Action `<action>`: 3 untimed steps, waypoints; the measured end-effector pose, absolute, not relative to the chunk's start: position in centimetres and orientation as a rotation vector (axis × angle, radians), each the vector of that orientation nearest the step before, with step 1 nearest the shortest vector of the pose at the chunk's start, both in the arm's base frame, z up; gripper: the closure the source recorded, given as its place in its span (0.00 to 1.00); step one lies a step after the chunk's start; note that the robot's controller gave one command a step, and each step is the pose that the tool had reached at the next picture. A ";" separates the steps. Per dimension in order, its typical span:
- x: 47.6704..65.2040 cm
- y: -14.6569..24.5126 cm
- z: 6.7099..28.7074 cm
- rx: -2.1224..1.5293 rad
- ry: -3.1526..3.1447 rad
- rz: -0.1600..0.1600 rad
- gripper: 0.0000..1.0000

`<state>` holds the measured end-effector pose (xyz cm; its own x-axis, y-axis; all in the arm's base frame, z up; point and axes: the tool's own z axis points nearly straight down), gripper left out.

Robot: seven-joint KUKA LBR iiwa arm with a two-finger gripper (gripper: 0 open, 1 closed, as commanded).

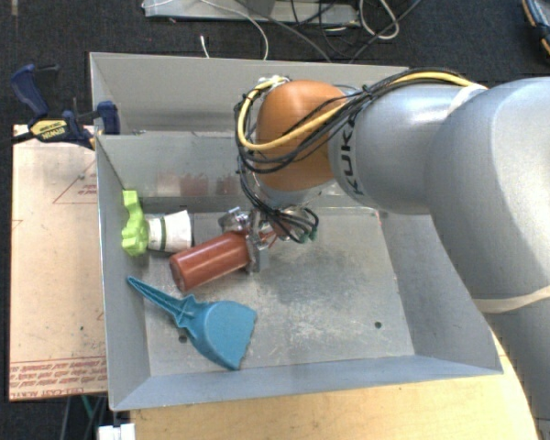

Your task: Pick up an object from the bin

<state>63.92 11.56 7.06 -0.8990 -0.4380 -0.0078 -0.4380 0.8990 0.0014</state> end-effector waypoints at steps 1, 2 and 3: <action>63.8 11.6 8.1 -0.704 3.057 0.006 1.00; 63.8 11.6 10.4 -0.703 3.056 0.007 1.00; 63.7 11.7 14.5 -0.703 3.060 0.009 1.00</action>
Offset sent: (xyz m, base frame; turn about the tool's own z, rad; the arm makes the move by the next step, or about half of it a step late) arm -0.0011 0.0000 0.0387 0.0006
